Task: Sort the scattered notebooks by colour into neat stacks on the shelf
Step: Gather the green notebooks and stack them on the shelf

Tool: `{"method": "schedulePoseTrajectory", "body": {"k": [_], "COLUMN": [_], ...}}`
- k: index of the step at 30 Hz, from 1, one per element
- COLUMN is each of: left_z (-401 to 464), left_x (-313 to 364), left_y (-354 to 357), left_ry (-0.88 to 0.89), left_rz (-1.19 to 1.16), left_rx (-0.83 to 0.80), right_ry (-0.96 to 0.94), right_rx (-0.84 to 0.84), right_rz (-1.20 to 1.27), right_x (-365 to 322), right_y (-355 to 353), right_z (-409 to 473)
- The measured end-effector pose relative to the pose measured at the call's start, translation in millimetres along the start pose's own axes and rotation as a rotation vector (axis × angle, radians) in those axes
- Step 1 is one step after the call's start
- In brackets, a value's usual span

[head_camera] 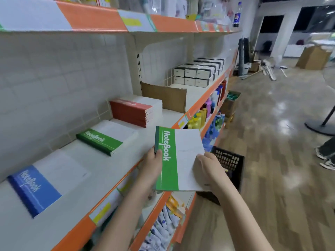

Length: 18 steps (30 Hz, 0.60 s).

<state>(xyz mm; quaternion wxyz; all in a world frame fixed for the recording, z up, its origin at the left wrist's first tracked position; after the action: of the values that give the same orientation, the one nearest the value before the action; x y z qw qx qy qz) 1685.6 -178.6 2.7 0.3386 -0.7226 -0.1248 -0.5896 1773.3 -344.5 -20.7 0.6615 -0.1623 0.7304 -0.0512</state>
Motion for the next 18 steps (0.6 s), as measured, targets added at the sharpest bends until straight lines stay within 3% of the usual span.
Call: {"method": "schedulePoseTrajectory", "body": {"k": [10,18], "left_z": [53,50], "left_x": [-2,-21], "left_y": [-46,-77], "left_ry": [-0.091,-0.214], "left_rz": [-0.163,-0.174], "left_rx": [0.417,0.693], "right_ry": [-0.188,-0.213], "right_rx": [-0.396,-0.67], "right_rz": [-0.031,-0.076], "right_x": [-68,-83], "right_y": [92,159], "right_z": [83,95]}}
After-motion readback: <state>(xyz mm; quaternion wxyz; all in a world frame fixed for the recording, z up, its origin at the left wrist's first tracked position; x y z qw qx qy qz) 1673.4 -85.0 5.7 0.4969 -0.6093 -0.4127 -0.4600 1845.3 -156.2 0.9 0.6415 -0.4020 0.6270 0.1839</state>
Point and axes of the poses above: each hand's wrist, its own z-axis towards the middle knuckle, its own y-axis out of the palm, x = y × z, the point moved 7 cm from there along z, towards the middle knuckle, and after that the axes turned 6 degrees about x, right-handed, at the moved point
